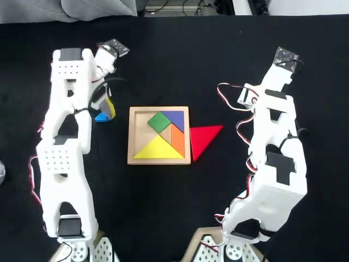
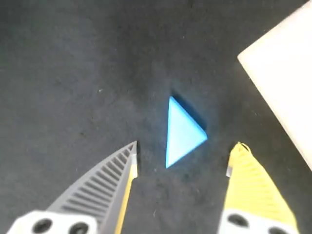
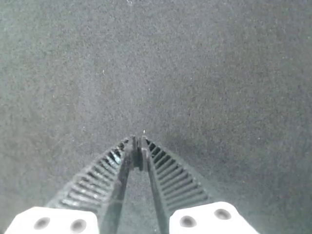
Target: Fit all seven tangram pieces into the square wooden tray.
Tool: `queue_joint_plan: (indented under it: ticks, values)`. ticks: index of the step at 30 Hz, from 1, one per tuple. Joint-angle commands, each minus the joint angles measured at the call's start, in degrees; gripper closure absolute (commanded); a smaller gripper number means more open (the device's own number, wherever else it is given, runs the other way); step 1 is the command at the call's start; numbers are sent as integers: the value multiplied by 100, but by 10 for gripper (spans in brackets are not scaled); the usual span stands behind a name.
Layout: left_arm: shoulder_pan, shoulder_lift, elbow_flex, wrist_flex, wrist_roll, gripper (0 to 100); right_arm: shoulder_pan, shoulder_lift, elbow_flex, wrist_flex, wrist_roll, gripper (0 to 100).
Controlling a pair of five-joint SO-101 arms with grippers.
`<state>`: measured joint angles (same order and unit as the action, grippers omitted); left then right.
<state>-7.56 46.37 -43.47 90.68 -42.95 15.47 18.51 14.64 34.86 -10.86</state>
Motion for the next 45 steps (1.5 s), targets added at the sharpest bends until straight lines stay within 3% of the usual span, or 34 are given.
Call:
queue_joint_plan:
  ticks: [1, 13, 16, 22, 35, 40, 45]
  values:
    - [4, 185, -593, 114, -114, 703, -97, -48, -312, -105, 70, 984]
    - [40, 985, -989, 220, -105, 708, -97, -48, -312, -105, 70, 984]
    - [84, 1002, -1042, 580, -18, 713, -97, -48, -312, -105, 70, 984]
    - [154, 1011, -1024, 554, -26, 805, -97, -48, -312, -105, 70, 984]
    - [251, 1011, -1042, 501, 18, 805, -97, -48, -312, -105, 70, 984]
    - [277, 1011, -1042, 501, 519, 805, -97, -48, -312, -105, 70, 984]
    - [312, 1011, -1042, 501, 527, 805, -97, -48, -312, -105, 70, 984]
